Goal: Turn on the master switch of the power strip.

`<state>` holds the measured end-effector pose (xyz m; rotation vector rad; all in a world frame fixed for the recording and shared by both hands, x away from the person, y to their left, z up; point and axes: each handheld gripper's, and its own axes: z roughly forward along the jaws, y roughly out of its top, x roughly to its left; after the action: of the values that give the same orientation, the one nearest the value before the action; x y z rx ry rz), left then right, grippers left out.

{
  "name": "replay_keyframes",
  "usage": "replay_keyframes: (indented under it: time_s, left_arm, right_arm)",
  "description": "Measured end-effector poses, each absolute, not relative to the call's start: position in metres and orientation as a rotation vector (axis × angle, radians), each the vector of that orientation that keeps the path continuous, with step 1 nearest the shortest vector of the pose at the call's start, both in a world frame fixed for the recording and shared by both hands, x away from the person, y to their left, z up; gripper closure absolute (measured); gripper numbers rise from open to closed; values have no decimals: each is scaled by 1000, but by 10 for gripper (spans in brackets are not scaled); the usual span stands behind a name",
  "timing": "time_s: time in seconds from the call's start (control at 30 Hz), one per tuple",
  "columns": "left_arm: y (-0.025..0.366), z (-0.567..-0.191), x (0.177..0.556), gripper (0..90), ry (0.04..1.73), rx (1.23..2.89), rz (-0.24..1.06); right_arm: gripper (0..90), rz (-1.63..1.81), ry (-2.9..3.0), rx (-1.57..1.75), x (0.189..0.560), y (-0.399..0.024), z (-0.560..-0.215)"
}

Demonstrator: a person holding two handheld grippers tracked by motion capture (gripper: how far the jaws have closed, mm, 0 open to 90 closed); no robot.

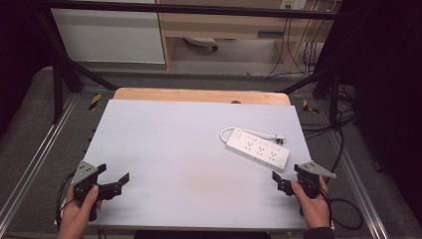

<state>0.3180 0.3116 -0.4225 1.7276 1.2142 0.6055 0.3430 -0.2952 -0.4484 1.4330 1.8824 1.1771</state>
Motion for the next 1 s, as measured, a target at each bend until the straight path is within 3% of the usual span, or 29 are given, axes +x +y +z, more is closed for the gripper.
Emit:
replay_keyframes:
  time_s: [1.0]
  left_arm:
    - [302,-423,325,68,1173,1754,601]
  right_arm:
    - [48,1225,1821,1337,350,-279,-420]
